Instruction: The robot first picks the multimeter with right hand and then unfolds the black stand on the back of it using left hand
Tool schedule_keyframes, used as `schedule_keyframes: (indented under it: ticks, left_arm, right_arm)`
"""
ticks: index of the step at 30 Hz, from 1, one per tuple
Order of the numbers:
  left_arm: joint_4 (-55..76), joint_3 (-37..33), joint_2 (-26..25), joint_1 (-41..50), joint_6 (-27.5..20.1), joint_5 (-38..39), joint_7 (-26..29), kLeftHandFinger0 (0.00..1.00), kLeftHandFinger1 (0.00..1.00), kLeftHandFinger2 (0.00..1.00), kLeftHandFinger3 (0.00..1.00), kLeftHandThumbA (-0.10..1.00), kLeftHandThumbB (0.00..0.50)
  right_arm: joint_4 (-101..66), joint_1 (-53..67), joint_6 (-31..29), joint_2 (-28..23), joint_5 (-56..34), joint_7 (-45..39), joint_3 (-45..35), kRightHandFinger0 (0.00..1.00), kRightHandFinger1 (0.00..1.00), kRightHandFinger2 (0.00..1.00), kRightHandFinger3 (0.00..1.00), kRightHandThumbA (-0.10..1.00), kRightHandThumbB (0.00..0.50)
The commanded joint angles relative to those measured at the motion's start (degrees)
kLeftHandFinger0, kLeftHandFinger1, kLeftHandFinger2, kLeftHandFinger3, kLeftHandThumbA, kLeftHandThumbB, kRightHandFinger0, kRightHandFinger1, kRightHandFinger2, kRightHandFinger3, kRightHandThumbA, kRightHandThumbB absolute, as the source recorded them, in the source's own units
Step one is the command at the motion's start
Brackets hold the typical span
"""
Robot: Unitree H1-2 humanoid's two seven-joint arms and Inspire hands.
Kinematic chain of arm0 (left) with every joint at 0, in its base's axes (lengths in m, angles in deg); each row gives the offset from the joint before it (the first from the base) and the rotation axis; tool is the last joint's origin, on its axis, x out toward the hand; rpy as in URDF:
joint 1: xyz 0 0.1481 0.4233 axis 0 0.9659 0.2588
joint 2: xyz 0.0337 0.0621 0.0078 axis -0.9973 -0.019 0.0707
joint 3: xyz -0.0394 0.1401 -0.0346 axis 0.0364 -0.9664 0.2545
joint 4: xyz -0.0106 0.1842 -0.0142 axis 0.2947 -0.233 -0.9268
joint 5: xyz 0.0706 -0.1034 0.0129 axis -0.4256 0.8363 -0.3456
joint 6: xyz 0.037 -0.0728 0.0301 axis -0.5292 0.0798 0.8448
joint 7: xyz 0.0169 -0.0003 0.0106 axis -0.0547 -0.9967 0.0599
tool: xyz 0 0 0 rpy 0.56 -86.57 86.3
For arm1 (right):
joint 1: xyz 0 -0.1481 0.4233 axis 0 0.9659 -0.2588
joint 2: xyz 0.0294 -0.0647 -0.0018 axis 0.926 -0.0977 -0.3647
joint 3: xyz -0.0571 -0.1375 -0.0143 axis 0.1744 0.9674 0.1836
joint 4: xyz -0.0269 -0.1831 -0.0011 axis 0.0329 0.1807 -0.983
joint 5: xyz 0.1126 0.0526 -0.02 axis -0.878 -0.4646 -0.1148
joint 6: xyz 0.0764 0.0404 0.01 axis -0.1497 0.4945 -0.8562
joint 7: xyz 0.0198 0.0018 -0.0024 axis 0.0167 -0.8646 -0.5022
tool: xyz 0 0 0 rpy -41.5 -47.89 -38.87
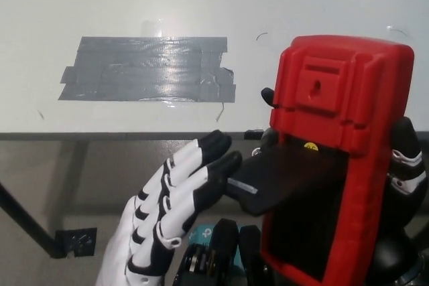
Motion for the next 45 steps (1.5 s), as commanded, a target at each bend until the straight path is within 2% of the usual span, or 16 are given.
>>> schedule_keyframes:
  ticks: [1,9,19,21,23,25,26,28,31,34,37,38,41,42,43,45]
  left_arm:
    - [0.45,-1.85,-0.71,0.06,-1.65,6.36,-0.02,1.0,0.99,0.93,1.0,1.0,0.485]
    - [-0.38,-3.48,-1.63,2.08,-2.98,8.62,-0.23,1.0,0.79,0.79,1.0,1.0,0.5]
    - [-2.24,-6.82,-0.69,6.36,-5.01,9.65,-0.06,1.0,0.78,0.8,1.0,1.0,0.5]
    - [-1.81,-8.11,-0.06,8.13,-4.37,9.22,-0.35,1.0,0.77,0.81,1.0,1.0,0.353]
    - [-1.74,-10.61,1.81,10.94,-3.61,7.72,-0.31,1.0,0.75,0.8,1.0,0.73,0.193]
    - [-1.79,-11.07,2.79,11.99,-4.7,4.47,-0.59,1.0,0.76,0.84,1.0,0.61,0.192]
    - [-1.71,-11.6,3.62,12.36,-3.98,3.9,-0.88,1.0,0.75,0.8,1.0,0.88,0.046]
    - [-1.25,-12.85,4.95,13.62,-2.38,2.94,-1.22,1.0,0.71,0.71,1.0,1.0,0.001]
    - [-0.88,-13.72,5.09,13.34,-0.16,4.46,-1.39,1.0,0.72,0.68,1.0,1.0,0.011]
    - [-1.13,-13.05,4.24,12.87,-1.57,4.03,-1.15,1.0,0.74,0.68,1.0,1.0,0.131]
    - [-0.71,-12.91,5.22,13.53,-0.93,1.98,-1.21,1.0,0.73,0.63,1.0,1.0,0.012]
    - [-0.98,-12.77,4.82,12.98,-1.54,2.23,-1.2,1.0,0.73,0.67,1.0,1.0,0.097]
    - [-1.01,-11.92,4.75,12.41,-2.06,1.16,-1.03,0.93,0.71,0.71,1.0,1.0,0.142]
    - [-1.54,-11.33,3.77,11.96,-3.19,2.4,-0.47,0.93,0.73,0.73,1.0,0.95,0.321]
    - [-2.51,-10.58,3.11,11.06,-5.39,3.22,0.47,0.92,0.73,0.71,1.0,0.89,0.404]
    - [-3.27,-9.29,2.15,9.95,-6.6,3.63,0.95,0.91,0.71,0.68,1.0,0.87,0.445]
  right_arm:
    - [-2.85,-2.05,-3.62,1.52,-1.89,2.15,-0.36,0.0,0.09,0.4,0.12,0.08,0.162]
    - [-2.57,-3.88,-4.15,1.11,-1.42,3.25,-1.43,0.0,0.12,0.48,0.15,0.12,0.133]
    - [-4.65,-5.01,-5.8,2.73,-3.98,7.54,-0.73,0.0,0.0,0.28,0.09,0.07,0.17]
    - [-5.18,-5.14,-5.85,3.21,-3.61,7.95,-0.55,0.0,0.0,0.26,0.08,0.06,0.187]
    - [-6.0,-5.04,-5.94,3.91,-3.3,8.66,-0.08,0.0,0.0,0.21,0.06,0.05,0.19]
    - [-6.22,-4.86,-6.15,4.07,-3.36,8.0,0.22,0.0,0.0,0.19,0.06,0.05,0.182]
    - [-6.49,-4.81,-6.09,4.21,-2.96,8.15,0.39,0.0,0.0,0.19,0.05,0.05,0.176]
    - [-7.03,-4.69,-6.45,4.58,-3.13,8.56,0.63,0.0,0.0,0.18,0.05,0.06,0.173]
    - [-7.55,-4.66,-6.76,4.96,-3.25,9.2,0.84,0.0,0.0,0.09,0.03,0.05,0.178]
    - [-8.15,-4.84,-7.26,5.82,-3.08,10.44,0.96,0.0,0.0,0.0,0.03,0.02,0.184]
    - [-8.66,-5.26,-8.16,7.02,-3.28,12.49,1.05,0.0,0.0,0.0,0.04,0.0,0.192]
    - [-9.0,-5.39,-8.53,7.65,-3.43,14.2,0.98,0.0,0.0,0.0,0.04,-0.03,0.204]
    - [-8.96,-5.54,-8.92,8.03,-4.16,15.88,0.9,0.0,0.0,0.01,0.07,-0.04,0.204]
    - [-8.65,-5.51,-9.03,8.17,-4.23,15.89,0.72,0.0,0.0,0.0,0.06,-0.05,0.203]
    - [-7.93,-5.53,-9.32,8.05,-4.54,15.16,0.29,0.0,0.0,0.0,0.07,-0.06,0.198]
    - [-6.59,-5.95,-8.98,6.99,-3.62,13.55,-0.82,0.0,0.0,0.0,0.05,-0.05,0.182]
